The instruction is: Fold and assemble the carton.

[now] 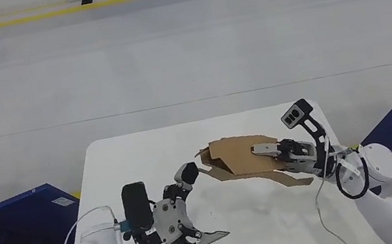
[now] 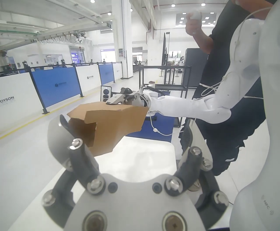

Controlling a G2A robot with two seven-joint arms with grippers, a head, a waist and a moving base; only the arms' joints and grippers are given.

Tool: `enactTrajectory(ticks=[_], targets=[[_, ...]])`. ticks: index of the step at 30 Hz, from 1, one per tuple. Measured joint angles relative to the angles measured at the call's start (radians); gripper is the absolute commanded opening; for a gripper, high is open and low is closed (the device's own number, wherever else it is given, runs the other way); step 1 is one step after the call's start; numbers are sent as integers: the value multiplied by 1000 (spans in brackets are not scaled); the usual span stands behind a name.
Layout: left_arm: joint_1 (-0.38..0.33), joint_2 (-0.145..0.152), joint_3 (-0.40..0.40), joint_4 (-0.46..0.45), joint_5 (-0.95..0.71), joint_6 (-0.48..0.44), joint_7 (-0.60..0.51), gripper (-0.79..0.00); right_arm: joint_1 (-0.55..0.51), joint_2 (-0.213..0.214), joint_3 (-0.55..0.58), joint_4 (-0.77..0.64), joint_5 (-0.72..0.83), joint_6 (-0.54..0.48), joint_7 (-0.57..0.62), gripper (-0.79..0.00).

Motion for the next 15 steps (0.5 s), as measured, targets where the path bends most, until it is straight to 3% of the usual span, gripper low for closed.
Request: enactTrajectory(ticks=[15], targets=[[-63, 4, 71, 54, -78, 8, -140, 0, -1, 2, -8, -11, -31, 10, 11, -785]])
